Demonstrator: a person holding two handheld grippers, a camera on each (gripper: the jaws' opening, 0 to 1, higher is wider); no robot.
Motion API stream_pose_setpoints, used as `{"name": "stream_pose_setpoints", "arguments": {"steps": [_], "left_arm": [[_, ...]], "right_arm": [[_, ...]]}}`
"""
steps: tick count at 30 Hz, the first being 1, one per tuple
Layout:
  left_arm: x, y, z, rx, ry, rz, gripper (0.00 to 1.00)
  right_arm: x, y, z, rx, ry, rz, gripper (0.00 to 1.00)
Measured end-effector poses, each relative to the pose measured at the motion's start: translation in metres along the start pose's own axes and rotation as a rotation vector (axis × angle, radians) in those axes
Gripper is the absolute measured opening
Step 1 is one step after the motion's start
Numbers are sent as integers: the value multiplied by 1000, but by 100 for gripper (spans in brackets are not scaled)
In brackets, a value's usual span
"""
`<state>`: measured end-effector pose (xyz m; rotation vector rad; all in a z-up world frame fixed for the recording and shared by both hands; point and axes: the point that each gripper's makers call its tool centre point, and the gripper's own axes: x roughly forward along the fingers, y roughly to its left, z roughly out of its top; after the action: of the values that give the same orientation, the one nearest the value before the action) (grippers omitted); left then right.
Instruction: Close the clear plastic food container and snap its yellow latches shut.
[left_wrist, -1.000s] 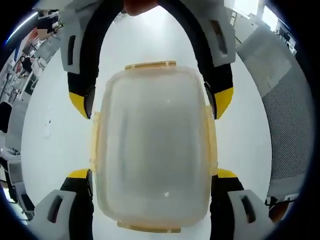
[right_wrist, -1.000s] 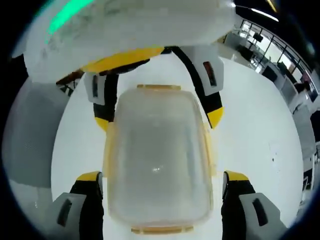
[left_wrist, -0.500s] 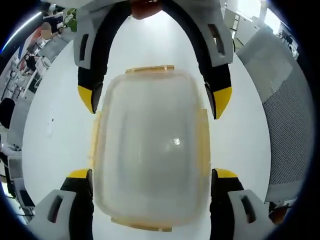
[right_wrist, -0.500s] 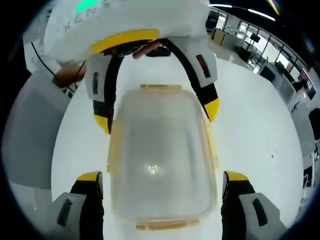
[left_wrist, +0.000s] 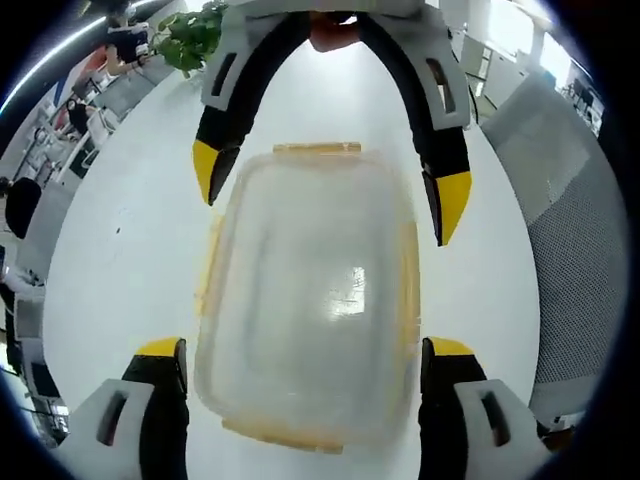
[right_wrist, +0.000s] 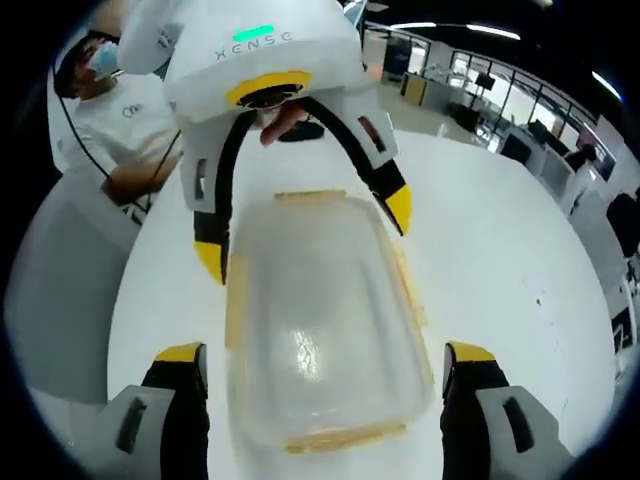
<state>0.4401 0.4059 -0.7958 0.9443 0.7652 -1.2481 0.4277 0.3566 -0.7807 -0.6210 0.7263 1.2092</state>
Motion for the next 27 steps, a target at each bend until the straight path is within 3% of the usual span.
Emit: {"name": "stream_pose_setpoints", "arguments": {"steps": [4, 9, 23, 27], "left_arm": [[-7, 2, 3, -110, -78, 44, 95], [-12, 1, -5, -109, -89, 74, 96], [-26, 0, -5, -268, -191, 101, 97], [-32, 2, -4, -310, -226, 133, 97]], "right_arm": [[-3, -1, 2, 31, -31, -20, 98], [-7, 0, 6, 77, -74, -39, 98], [-24, -6, 14, 175, -181, -117, 97], [-29, -7, 16, 207, -215, -139, 97]]}}
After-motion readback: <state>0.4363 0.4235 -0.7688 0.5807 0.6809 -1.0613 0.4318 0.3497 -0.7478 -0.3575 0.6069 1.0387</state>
